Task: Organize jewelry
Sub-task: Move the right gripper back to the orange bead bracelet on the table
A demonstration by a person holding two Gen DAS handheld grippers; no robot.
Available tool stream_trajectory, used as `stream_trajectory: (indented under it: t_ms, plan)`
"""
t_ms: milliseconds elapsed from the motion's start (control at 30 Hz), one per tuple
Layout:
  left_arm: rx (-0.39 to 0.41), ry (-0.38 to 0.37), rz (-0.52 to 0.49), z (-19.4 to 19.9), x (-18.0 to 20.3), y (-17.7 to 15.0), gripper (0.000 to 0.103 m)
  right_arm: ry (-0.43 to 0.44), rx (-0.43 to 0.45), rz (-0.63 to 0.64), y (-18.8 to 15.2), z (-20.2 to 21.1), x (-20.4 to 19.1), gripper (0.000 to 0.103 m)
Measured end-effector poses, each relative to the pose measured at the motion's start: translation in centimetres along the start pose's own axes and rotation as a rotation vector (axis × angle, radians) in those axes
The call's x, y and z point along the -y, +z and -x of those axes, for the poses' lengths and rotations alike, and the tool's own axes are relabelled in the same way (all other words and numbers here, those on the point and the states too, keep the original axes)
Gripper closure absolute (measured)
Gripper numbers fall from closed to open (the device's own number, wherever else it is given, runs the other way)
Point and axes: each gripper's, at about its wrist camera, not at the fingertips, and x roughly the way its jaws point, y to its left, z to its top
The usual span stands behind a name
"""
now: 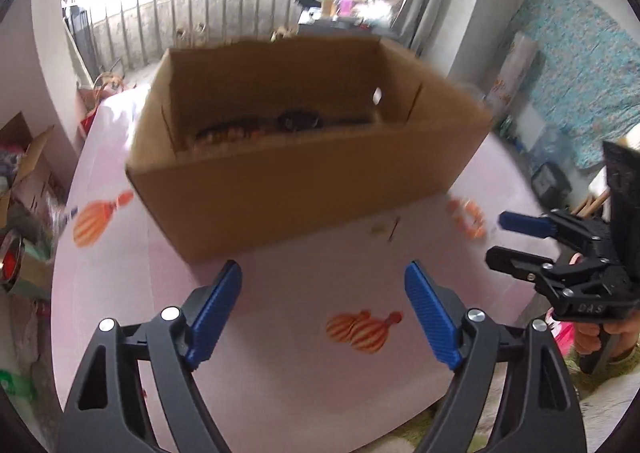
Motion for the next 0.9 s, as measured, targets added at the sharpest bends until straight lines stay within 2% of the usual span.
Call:
stream_trajectory:
  t_ms: [133,233,400,567,733,900]
  plan:
    - [-0.093,0.073,0.010,-3.1,-0.4,-1.8,0.022,-0.027,-0.056,-0.044,-1.2,-2.0,-0.4,0.036]
    - [-0.129,0.121,0.011,-4.5,-0.6,-2.5,0.022,-0.045,-0.069,-0.051,-1.8,-2.6,-1.0,0.035]
    - [-0.118,0.149,0.013,-5.1,-0.6,-2.6,0.020,-0.072,-0.067,-0.024,-2.2,-3.1,-1.7,0.033]
    - [-0.113,0.168,0.025,-5.7,-0.6,-2.6,0.012,-0.104,-0.063,0.022,-2.6,-3.2,-2.4,0.031]
    - [-0.104,0.174,0.032,-5.9,-0.1,-2.5,0.006,-0.104,-0.053,0.029,-3.4,-3.4,-2.8,0.030]
    - [-0.103,0.176,0.034,-5.9,0.6,-2.4,0.006,-0.090,-0.048,0.021,-3.6,-3.7,-2.7,0.030]
